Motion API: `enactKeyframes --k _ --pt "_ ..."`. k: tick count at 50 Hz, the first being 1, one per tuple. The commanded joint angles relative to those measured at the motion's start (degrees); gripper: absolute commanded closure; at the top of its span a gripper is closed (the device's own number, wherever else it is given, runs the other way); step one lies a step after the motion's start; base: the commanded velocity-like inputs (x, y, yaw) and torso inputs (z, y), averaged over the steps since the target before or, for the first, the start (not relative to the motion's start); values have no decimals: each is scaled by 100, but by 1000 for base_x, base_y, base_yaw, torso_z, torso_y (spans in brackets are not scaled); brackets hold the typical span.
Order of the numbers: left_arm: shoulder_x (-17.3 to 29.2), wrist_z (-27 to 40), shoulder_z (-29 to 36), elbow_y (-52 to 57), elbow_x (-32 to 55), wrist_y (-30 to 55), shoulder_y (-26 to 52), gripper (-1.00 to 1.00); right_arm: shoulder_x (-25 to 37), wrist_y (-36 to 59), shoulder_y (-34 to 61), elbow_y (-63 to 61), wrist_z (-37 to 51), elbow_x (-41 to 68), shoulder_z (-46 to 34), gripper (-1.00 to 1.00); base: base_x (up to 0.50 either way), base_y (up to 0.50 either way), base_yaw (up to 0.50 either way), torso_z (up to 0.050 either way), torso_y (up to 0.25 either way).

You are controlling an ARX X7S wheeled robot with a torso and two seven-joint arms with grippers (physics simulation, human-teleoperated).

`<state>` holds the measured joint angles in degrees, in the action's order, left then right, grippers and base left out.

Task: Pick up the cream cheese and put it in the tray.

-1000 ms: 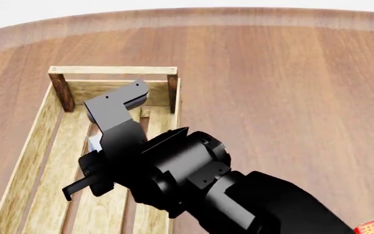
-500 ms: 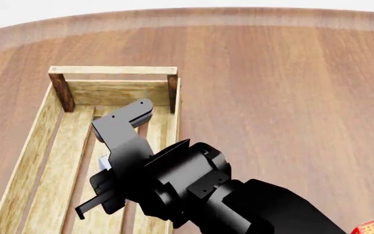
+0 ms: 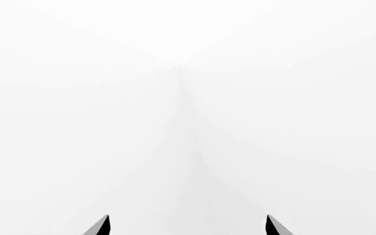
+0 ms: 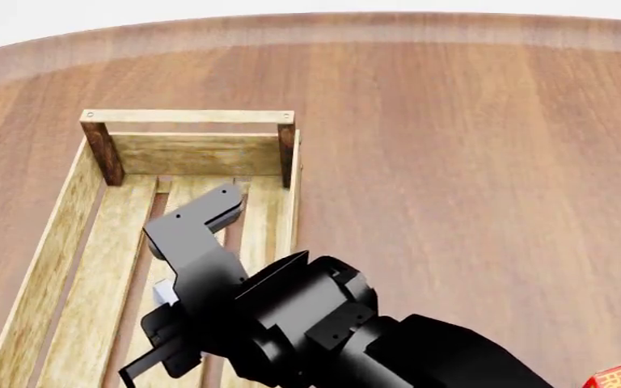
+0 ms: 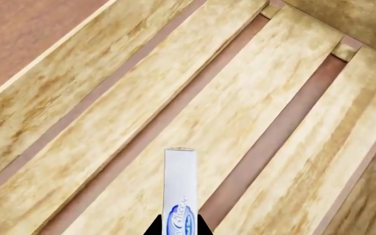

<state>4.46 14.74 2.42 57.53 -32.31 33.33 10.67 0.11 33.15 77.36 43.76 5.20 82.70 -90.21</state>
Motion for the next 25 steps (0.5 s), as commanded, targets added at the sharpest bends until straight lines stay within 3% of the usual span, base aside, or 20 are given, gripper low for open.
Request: enactKeyframes --k 1,25 --pt "61 59 45 -10 22 38 -2 -100 -10 -58 -148 -253 -209 -432 86 100 0 0 0 0 0" --pt "167 208 75 -151 171 41 7 -100 -10 -164 -515 -860 -515 -1342 121 100 0 0 0 0 0"
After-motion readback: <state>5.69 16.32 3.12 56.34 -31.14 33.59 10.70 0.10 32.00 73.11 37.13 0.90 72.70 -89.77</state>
